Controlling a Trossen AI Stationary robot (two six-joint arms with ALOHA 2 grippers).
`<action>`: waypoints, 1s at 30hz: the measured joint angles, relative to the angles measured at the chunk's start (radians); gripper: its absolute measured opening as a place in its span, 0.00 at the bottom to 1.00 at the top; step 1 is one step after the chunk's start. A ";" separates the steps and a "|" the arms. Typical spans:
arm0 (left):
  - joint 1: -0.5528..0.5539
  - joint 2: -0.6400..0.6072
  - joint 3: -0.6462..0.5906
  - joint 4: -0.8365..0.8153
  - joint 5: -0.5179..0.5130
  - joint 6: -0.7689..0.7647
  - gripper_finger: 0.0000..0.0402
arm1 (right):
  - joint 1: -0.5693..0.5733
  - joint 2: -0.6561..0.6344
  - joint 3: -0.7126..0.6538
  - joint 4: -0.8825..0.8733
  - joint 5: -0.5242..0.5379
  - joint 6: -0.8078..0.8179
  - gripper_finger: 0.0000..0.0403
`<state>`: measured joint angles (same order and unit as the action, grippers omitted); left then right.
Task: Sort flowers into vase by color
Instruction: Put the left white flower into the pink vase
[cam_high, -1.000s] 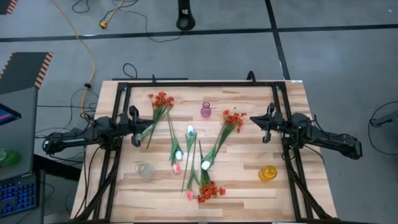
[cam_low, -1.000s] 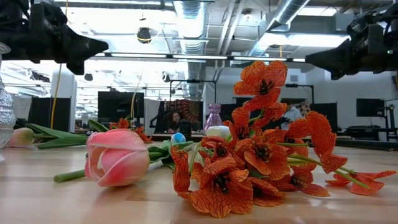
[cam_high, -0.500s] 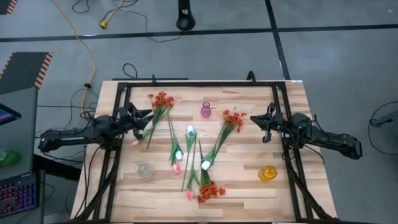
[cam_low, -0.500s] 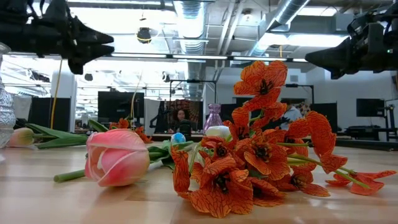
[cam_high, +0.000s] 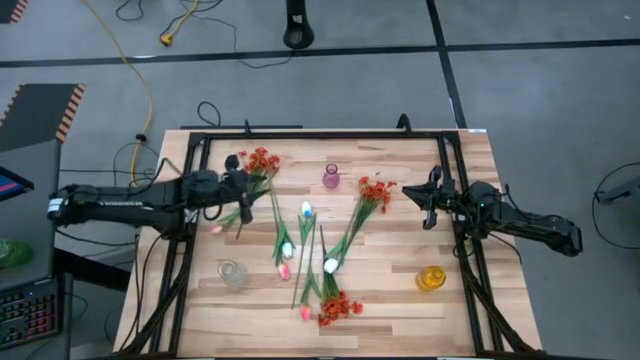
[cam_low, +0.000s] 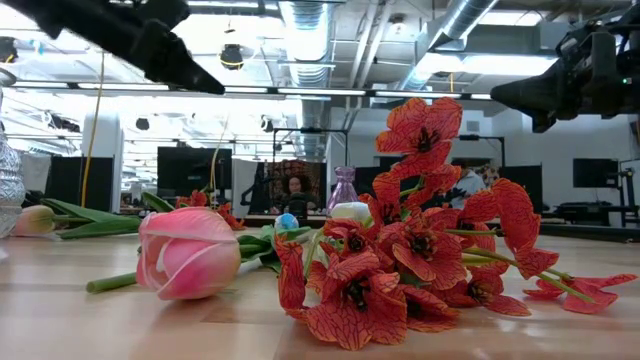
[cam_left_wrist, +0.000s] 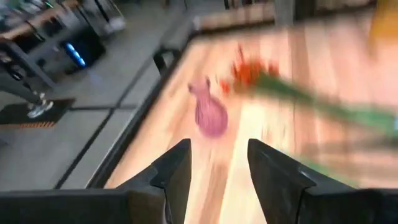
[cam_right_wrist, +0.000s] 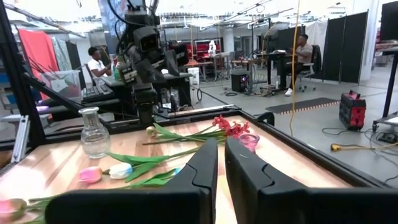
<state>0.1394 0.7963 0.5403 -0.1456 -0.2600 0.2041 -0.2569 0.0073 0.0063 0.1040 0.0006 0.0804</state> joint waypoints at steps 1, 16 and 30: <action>0.000 0.036 0.041 -0.059 0.000 0.030 0.36 | 0.000 0.000 0.000 -0.002 0.000 0.002 0.15; 0.000 0.493 0.301 -0.376 0.108 0.367 0.34 | 0.000 0.000 0.000 -0.007 0.000 0.001 0.15; -0.001 0.753 0.301 -0.397 0.117 0.532 0.34 | 0.000 0.000 0.000 -0.023 0.000 -0.001 0.15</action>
<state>0.1387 1.5494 0.8417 -0.5429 -0.1430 0.7364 -0.2569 0.0073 0.0063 0.0807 0.0010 0.0792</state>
